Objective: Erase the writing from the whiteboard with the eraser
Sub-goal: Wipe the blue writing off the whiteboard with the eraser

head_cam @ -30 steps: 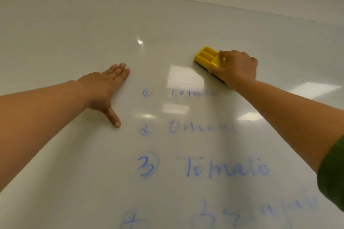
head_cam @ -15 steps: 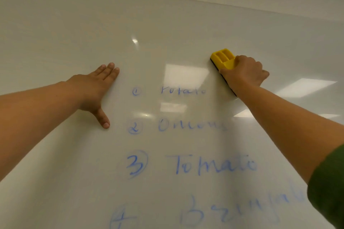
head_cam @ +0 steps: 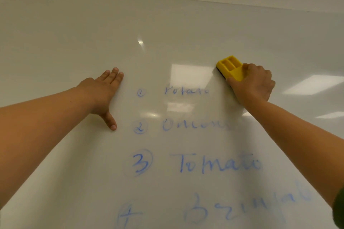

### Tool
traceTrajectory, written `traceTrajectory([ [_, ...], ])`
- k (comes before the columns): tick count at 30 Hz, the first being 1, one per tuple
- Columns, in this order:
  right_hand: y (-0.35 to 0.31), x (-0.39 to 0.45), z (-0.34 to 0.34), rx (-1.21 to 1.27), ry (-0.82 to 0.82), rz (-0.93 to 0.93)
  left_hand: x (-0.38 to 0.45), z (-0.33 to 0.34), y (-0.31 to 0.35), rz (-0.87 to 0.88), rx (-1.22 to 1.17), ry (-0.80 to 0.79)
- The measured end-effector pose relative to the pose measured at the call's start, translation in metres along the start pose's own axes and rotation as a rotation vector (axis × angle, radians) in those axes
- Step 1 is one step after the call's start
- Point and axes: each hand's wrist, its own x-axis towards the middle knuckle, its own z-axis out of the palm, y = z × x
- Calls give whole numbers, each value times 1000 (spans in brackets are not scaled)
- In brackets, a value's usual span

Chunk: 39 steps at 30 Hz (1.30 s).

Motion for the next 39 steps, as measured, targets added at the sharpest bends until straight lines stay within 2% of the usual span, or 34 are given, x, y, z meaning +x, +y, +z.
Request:
traceTrajectory([
  [2, 4, -1, -7, -9, -73, -125, -1, 1, 1, -7, 18, -3],
  [4, 16, 7, -14, -68, -113, -174, -2, 3, 1, -16, 33, -12],
  [5, 24, 12, -18, -81, -104, -126, -3, 4, 2, -22, 39, -17],
  [8, 38, 24, -24, 5, -22, 193, -8, 8, 4, -39, 47, -31],
  [11, 31, 20, -18, -4, 8, 271, -13, 13, 7, -54, 44, -45],
  [13, 20, 12, -15, -2, -5, 193, -17, 14, 9, -67, 41, -57],
  [18, 15, -10, -14, 4, -169, -227, -28, 17, 15, -90, 36, -89],
  [20, 23, -5, -21, -45, -207, -342, -33, 20, 18, -105, 25, -95],
  [22, 32, 6, -24, -68, -170, -266, -37, 24, 21, -115, 14, -104],
  [25, 26, 12, -22, 31, -78, 53, -44, 31, 24, -127, 6, -120],
  [26, 19, 9, -19, 38, -77, 75, -47, 33, 25, -134, 7, -126],
  [30, -2, -14, -6, 27, -142, -205, -56, 41, 29, -148, 13, -132],
  [35, 11, -20, -18, 6, -252, -421, -64, 46, 32, -165, -16, -133],
  [37, 24, -13, -24, -22, -247, -399, -65, 48, 32, -169, -28, -121],
  [39, 29, -5, -27, -20, -211, -264, -65, 49, 31, -169, -30, -111],
])
